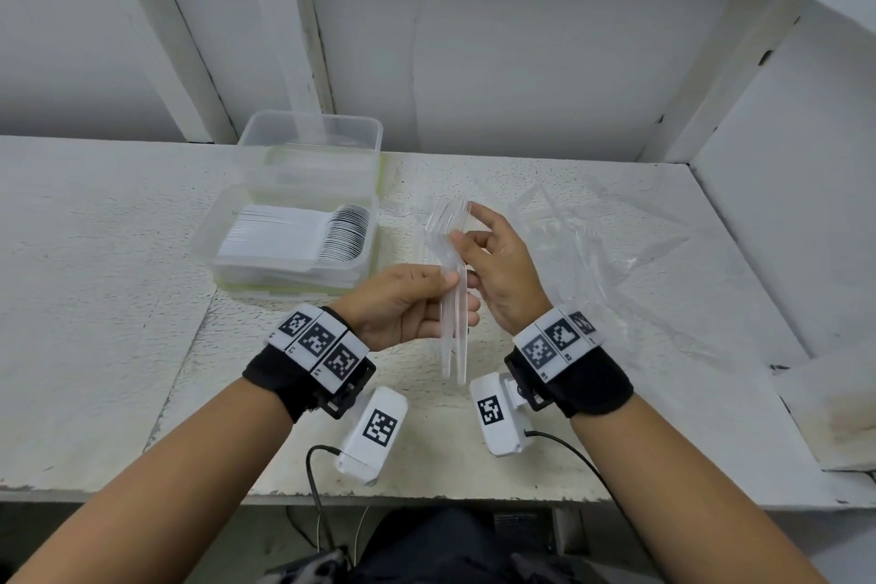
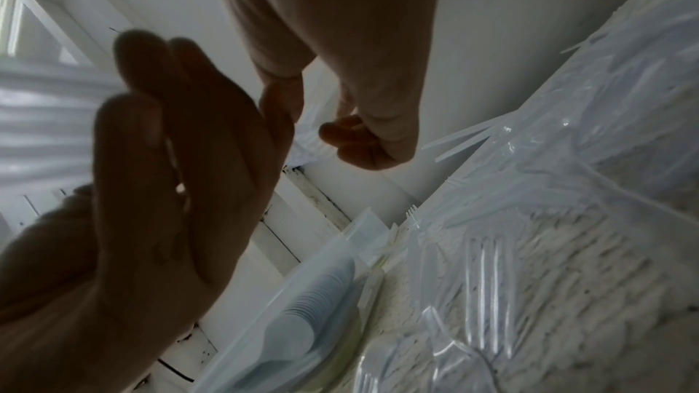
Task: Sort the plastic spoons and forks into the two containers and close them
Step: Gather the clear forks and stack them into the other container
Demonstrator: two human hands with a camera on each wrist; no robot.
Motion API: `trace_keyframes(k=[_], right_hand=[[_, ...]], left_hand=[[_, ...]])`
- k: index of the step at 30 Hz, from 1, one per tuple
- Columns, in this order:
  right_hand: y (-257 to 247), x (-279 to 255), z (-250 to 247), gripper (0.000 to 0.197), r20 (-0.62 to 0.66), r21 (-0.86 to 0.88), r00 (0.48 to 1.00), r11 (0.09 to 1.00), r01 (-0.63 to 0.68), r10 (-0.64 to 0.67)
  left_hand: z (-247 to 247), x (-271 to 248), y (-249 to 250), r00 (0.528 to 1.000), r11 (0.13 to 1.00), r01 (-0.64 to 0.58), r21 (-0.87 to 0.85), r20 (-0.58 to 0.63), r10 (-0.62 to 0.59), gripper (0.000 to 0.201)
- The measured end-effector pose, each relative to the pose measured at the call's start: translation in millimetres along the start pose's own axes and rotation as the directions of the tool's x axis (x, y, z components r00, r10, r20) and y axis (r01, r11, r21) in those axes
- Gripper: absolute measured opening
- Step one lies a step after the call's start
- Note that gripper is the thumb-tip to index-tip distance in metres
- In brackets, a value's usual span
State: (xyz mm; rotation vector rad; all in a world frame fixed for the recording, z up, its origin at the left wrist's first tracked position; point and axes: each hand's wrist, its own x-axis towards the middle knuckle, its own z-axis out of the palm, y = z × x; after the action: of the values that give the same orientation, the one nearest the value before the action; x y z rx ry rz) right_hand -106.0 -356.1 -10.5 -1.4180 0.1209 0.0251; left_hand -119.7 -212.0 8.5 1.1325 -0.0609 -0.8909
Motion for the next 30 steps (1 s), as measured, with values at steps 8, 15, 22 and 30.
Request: trace_keyframes(k=[8,15,22,30], right_hand=[[-8,1,-3,0.027,0.114,-0.221,0.991,0.974,-0.041,0.067],[-25,3,-1,0.019,0.11,-0.013,0.974,0.98,-0.198,0.198],[-27,6,0,0.019,0.082,-0.316,0.997,0.949,0.014,0.013],[-33,0,6,0.026,0.084,-0.435,0.996,0.898,0.072,-0.039]], left_hand=[[-1,-3,-3,0.995,0.976,-0.027,0.217,-0.091,0.048,0.014],[0,-2,-4,0.992,0.909,0.002,0.417,-0.112,0.05,0.011],[5,-4,-3,0.997,0.861,0.055,0.505,-0.077,-0.019,0.019],[9,0,1,0.988,0.89,0.061,0.452,-0.152,0.009,0.025]])
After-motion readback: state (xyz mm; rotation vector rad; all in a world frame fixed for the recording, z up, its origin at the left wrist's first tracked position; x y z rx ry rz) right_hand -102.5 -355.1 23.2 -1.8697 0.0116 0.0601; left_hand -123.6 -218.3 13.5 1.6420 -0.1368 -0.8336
